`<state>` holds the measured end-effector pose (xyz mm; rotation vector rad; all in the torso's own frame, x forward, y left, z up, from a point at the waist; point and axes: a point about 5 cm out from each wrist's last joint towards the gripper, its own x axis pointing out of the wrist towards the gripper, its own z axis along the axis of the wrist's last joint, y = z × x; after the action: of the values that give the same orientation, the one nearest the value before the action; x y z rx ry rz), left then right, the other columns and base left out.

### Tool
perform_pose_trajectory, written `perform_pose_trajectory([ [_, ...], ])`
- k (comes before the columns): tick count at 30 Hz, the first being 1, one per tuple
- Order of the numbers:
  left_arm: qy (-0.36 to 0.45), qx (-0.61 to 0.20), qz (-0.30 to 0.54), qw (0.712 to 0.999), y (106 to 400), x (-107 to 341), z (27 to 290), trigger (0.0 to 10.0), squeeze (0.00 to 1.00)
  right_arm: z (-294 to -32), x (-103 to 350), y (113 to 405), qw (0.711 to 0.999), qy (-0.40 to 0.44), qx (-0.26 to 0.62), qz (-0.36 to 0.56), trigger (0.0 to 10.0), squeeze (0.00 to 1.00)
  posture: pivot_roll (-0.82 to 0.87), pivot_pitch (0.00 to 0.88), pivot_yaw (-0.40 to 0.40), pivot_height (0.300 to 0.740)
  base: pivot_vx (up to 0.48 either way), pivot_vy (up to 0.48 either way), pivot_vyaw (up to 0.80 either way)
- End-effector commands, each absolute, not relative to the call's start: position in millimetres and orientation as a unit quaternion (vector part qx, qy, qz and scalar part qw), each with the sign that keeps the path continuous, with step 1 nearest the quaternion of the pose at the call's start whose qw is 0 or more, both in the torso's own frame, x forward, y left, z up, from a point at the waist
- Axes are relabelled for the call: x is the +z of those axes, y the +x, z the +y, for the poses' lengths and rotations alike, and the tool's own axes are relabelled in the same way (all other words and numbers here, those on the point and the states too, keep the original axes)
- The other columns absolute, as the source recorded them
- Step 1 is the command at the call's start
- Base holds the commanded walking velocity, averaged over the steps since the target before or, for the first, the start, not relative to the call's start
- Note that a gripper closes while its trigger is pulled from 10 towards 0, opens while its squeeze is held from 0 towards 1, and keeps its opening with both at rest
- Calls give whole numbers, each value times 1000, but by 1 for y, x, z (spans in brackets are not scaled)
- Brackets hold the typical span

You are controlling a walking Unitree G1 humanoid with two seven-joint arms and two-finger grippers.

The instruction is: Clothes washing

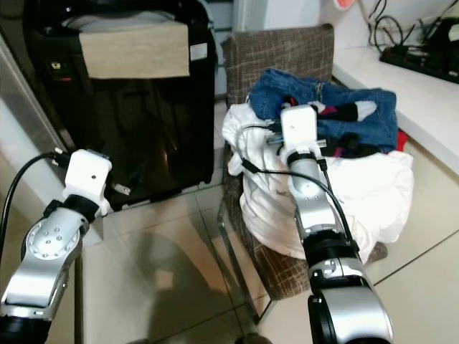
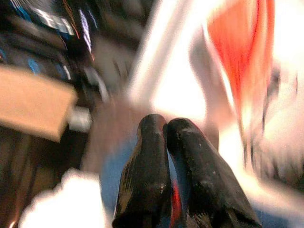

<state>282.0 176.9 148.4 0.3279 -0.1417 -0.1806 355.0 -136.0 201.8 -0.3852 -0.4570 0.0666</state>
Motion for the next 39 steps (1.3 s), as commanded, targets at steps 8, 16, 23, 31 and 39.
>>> perform_pose_trajectory([
  [8,155,-98,-79,980,283,150,170,10000,0,-182,131,349,994,15,-110,-2,0,0,-16,5,-14,740,0,0,0],
  [16,164,-101,-86,978,285,154,170,10000,0,-189,182,347,986,46,-133,-85,10000,1000,-24,12,-4,740,0,0,0],
  [23,166,-107,-88,976,287,155,168,10000,0,-188,199,352,982,89,-139,-87,10000,1000,-36,10,4,740,0,0,0],
  [31,168,-110,-89,976,288,155,167,10000,0,-192,155,356,971,156,-174,55,10000,1000,-32,13,-1,740,0,0,0],
  [39,101,-91,-77,988,279,156,180,10000,0,-195,146,361,959,174,-191,113,10000,1000,-4,11,-16,740,0,0,0],
])
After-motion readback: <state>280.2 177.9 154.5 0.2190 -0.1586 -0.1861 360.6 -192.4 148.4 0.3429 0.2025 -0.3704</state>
